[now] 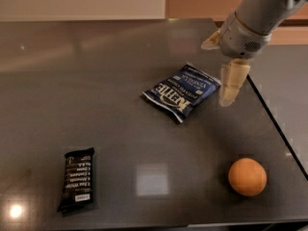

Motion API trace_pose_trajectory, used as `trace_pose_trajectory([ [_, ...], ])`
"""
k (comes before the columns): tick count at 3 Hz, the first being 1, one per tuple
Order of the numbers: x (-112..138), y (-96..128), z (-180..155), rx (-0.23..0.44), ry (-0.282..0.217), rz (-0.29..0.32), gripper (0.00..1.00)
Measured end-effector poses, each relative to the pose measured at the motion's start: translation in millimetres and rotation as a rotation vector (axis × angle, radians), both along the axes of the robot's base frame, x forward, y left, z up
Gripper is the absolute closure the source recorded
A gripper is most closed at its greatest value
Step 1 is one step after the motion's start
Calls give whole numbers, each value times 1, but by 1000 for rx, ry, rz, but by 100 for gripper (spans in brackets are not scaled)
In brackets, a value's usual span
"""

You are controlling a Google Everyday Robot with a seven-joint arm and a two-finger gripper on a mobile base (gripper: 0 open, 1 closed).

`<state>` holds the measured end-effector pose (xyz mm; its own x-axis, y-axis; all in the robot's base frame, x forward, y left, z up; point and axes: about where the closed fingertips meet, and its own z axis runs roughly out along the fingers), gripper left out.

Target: Move blue chip bag near orange

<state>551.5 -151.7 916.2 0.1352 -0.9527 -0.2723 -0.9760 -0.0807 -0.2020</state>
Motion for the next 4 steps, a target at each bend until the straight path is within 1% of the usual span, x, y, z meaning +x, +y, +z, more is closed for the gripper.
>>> trace_pose_trajectory([
  [1,15,9,-18,-16,11,49,0],
  [2,27,17,-34,-31,19,83,0],
  [3,35,25,-49,-51,28,110,0],
  [4,37,31,-60,-73,37,140,0],
])
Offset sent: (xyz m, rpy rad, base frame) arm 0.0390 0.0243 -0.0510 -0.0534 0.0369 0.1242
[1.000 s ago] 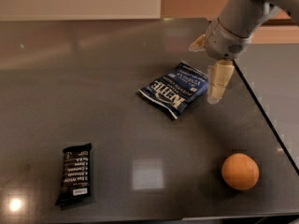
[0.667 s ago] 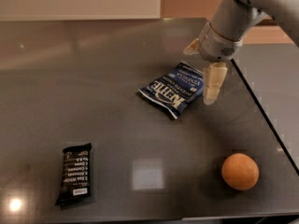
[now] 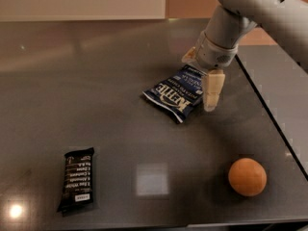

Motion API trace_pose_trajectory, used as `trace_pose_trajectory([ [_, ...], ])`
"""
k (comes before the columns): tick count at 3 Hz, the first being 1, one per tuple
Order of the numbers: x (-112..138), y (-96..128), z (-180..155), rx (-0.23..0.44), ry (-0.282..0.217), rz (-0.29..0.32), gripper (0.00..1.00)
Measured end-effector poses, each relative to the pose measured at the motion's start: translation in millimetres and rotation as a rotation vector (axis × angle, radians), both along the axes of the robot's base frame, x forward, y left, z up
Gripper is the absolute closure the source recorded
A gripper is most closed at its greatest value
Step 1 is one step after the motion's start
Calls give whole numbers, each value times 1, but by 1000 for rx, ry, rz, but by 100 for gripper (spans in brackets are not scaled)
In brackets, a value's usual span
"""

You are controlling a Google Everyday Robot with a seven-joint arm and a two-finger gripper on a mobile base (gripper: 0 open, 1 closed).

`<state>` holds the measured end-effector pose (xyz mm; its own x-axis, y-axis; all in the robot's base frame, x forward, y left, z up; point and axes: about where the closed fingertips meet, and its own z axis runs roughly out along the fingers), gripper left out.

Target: Move blue chip bag near orange

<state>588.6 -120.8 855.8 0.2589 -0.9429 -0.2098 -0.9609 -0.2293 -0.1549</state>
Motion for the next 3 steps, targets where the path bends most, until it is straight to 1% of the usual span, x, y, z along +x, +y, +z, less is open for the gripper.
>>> trace_pose_trajectory([
  [2,-3,10,-18,-47,22,41,0],
  [3,-5,11,-22,-64,30,53,18],
])
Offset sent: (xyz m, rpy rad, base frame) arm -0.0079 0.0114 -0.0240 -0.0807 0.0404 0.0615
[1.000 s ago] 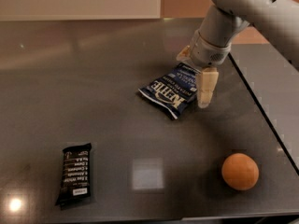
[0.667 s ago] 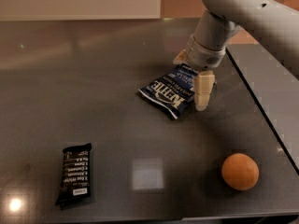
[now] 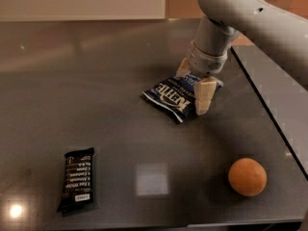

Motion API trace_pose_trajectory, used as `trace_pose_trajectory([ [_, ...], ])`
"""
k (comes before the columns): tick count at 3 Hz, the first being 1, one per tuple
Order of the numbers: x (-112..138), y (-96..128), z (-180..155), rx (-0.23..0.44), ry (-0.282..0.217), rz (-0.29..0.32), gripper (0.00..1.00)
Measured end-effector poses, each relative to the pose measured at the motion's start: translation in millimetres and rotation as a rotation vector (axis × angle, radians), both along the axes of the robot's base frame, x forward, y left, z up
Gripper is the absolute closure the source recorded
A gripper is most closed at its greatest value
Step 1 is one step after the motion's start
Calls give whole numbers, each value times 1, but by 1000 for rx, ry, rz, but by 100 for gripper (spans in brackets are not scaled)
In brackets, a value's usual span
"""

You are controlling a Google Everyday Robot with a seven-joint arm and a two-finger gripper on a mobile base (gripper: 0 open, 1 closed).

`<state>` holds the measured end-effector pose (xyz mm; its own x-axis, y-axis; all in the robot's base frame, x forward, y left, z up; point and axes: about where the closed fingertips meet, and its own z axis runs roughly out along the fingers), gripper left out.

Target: Move blue chip bag near orange

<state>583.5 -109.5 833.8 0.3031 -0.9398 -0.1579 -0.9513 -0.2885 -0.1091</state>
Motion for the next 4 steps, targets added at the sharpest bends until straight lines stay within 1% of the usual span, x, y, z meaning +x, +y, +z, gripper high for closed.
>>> trace_pose_trajectory([
  [2,-3,-6,4,-14,-1,-2,65],
  [3,-9,-12,17,-6,-25,-15,88],
  [4,-20,-26,41,9,-60,-60,100],
])
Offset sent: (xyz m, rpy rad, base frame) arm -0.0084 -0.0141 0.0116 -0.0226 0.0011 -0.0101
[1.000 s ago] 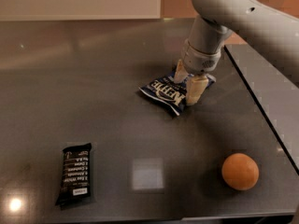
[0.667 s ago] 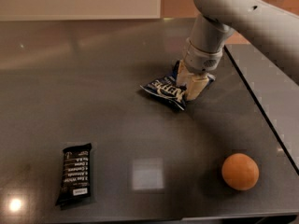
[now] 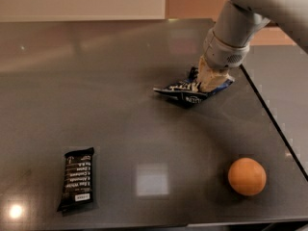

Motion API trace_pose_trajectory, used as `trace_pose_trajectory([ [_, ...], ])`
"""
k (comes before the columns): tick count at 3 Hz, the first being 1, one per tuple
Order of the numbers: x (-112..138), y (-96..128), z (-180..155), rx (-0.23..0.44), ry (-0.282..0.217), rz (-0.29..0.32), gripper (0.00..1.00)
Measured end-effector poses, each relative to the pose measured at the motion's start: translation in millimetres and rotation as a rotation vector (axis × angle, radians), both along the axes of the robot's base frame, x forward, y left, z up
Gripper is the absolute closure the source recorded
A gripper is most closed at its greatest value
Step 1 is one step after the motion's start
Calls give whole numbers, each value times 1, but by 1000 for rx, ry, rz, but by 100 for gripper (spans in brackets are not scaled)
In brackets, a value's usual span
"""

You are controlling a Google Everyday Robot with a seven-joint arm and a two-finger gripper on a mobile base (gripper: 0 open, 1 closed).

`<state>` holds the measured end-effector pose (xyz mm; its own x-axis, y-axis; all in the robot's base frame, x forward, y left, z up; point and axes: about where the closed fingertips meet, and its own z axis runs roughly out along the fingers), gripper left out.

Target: Move blue chip bag near orange

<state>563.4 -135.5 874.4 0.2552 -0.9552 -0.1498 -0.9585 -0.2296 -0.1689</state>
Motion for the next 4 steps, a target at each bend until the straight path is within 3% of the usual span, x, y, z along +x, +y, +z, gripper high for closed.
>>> trace_pose_trajectory([
  [2,-40,-25,37,1,11,-148,100],
  [4,-98,-12,38,-4,61,-194,100],
])
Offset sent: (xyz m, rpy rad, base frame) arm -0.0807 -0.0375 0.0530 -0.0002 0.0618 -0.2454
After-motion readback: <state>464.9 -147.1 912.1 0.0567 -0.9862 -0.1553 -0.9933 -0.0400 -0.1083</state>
